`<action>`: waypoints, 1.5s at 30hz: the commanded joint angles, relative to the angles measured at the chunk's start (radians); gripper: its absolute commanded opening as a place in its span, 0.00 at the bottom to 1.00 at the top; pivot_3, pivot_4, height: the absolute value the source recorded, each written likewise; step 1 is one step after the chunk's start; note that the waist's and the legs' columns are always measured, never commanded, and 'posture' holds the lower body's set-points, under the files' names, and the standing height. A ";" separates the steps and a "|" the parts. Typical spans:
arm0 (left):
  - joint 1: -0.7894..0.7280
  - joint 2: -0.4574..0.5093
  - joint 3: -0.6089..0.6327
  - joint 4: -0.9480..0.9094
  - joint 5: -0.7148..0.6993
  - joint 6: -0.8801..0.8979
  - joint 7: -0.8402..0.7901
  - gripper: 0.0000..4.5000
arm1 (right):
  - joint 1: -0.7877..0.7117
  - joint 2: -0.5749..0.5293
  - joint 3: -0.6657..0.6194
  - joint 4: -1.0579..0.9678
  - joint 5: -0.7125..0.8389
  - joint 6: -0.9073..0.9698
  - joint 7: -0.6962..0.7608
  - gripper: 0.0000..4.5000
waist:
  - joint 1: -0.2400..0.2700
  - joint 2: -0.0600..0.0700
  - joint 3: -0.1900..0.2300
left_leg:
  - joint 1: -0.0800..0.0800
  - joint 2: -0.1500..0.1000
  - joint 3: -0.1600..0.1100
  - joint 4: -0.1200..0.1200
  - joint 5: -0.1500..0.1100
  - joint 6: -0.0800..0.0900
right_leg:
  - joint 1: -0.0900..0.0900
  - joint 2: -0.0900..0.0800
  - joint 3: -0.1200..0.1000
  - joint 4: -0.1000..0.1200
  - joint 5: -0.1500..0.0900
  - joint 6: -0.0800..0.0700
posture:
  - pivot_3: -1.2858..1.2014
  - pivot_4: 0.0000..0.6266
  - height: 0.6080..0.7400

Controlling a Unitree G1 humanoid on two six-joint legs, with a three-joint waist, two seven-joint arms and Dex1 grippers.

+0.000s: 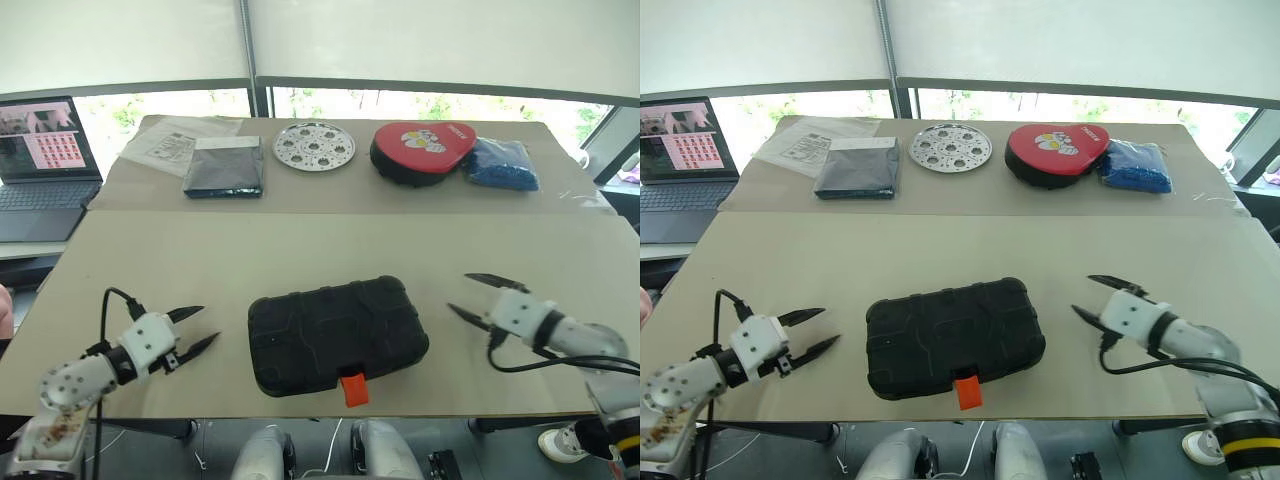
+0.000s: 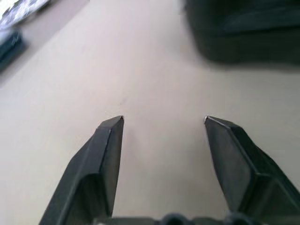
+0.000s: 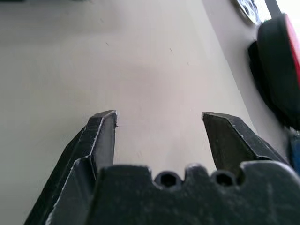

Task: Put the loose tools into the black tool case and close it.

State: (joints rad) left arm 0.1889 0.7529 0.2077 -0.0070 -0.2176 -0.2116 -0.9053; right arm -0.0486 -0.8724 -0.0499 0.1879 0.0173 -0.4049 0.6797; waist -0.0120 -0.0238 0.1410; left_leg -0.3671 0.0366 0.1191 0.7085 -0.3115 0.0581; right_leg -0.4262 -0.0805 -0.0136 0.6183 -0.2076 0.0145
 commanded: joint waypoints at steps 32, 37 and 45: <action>-0.526 -0.071 -0.267 0.006 -0.080 0.718 -0.107 0.00 | -0.171 0.161 0.248 -0.486 0.174 0.784 0.178 0.00 | 0.021 -0.003 0.000 | -0.003 -0.003 -0.003 0.003 0.001 -0.001 | -0.004 0.003 0.001 0.006 -0.001 0.000 | 0.52 0.24 1.00; -0.605 -0.020 -0.171 0.011 -0.193 0.725 -0.224 0.00 | -0.092 0.080 0.099 -0.551 0.293 0.796 0.272 0.00 | 0.026 -0.005 0.002 | -0.005 -0.003 -0.003 0.004 0.001 -0.001 | -0.004 0.002 0.001 0.006 -0.001 0.000 | 0.52 0.24 1.00; -0.720 0.073 -0.260 -0.037 -0.238 0.795 -0.406 0.00 | 0.076 -0.042 -0.020 -0.739 0.464 0.969 0.340 0.00 | 0.023 -0.005 0.002 | -0.012 -0.004 -0.004 0.005 0.004 -0.006 | -0.011 0.003 0.001 0.007 -0.001 0.001 | 0.52 0.24 1.00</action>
State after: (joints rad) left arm -0.5084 0.8238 -0.0329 -0.0226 -0.4532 0.5902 -1.2870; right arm 0.0165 -0.9056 -0.0349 -0.4926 0.4372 0.5233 1.0254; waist 0.0114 -0.0289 0.1428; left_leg -0.3791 0.0326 0.1155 0.7132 -0.3088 0.0531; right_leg -0.4368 -0.0777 -0.0124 0.6248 -0.2089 0.0155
